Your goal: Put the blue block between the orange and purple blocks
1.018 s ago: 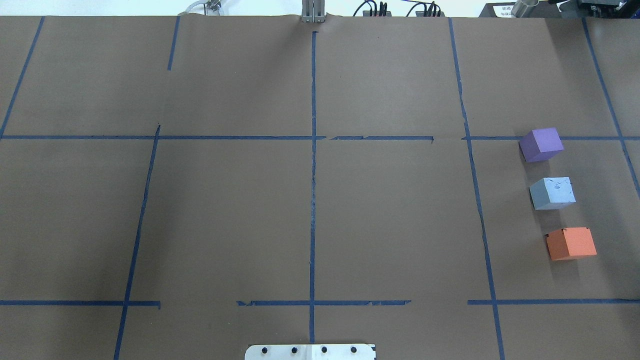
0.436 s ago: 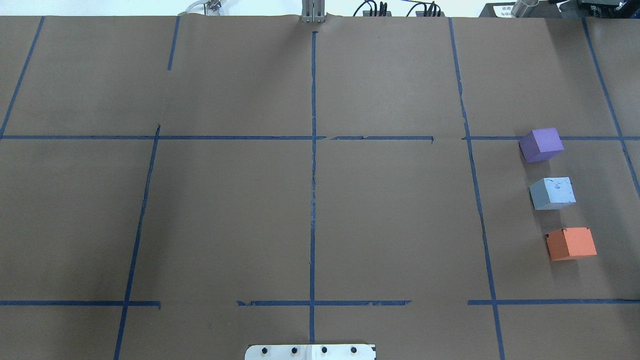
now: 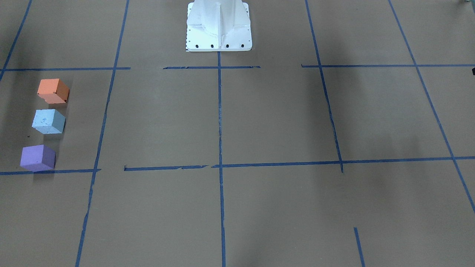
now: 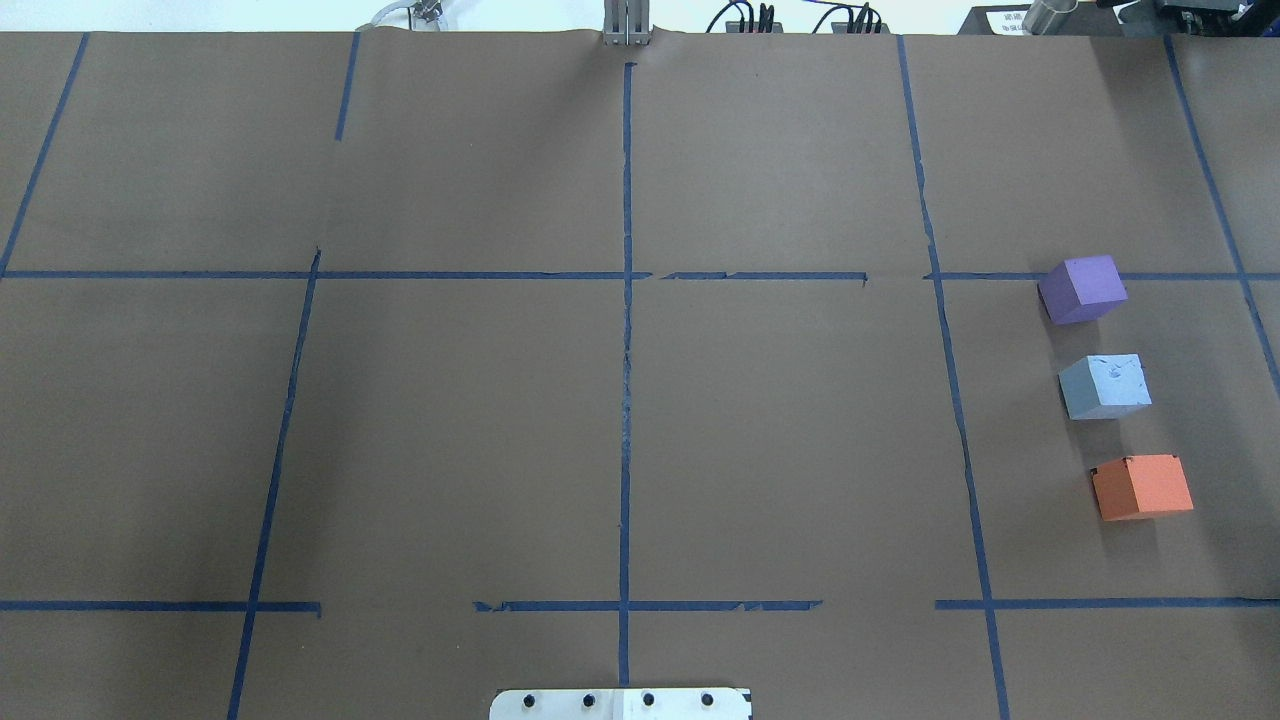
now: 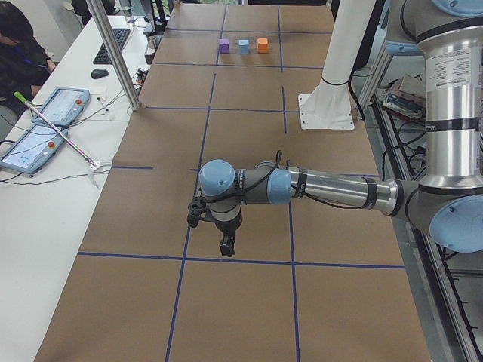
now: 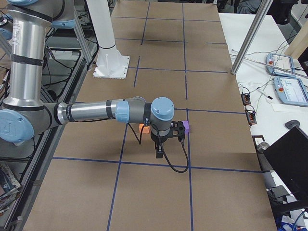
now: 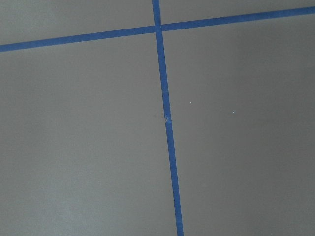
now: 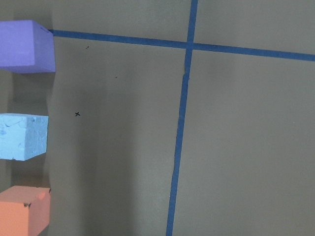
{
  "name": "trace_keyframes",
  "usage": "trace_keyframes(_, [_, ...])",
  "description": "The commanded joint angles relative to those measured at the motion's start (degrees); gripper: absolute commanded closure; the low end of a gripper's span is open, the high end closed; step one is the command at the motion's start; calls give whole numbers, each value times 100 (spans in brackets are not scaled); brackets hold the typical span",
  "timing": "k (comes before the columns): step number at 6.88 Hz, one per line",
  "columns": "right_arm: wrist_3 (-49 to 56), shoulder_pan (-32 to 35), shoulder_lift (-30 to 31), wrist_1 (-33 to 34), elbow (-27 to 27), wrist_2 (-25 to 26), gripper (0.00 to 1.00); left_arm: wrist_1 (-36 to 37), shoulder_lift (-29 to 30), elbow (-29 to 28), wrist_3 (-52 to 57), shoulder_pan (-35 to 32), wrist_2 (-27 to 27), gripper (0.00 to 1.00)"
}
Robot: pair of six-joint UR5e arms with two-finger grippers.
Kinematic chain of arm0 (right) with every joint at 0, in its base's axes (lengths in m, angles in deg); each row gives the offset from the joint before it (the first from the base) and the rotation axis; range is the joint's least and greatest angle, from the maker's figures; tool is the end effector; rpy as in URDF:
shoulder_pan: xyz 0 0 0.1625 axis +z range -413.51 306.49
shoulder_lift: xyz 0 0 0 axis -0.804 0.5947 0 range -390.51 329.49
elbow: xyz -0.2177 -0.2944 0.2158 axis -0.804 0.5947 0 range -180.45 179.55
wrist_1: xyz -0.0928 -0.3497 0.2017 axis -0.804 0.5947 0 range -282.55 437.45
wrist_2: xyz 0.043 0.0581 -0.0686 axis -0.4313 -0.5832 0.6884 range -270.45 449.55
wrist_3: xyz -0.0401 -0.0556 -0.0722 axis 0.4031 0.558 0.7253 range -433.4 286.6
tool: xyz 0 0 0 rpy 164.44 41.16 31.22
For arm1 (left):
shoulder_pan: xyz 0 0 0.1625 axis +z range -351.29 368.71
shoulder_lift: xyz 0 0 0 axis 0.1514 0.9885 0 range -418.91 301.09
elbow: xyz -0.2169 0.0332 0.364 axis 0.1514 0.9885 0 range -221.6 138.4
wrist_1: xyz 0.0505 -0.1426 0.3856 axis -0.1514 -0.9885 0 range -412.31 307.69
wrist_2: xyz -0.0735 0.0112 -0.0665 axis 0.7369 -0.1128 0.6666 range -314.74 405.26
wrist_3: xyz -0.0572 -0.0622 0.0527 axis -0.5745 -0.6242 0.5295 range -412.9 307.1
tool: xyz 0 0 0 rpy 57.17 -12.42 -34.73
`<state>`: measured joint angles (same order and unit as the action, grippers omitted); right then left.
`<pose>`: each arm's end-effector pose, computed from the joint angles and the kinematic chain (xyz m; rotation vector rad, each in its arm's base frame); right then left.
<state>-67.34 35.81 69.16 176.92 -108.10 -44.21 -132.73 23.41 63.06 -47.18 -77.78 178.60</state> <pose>0.0597 -0.4154 0.6015 0.0113 -0.7646 -0.1021 -0.0386 -0.4321 0.6129 -0.0287 0.7576 0.1360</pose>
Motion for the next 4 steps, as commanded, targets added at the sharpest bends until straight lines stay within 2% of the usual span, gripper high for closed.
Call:
trace_keyframes(1, [0,-3,0,2,-1,-9,0,9,-6,19,0,0,-1,0])
trace_keyframes(4, [0,-3,0,-68,8,-9,0,9,-15,19,0,0,-1,0])
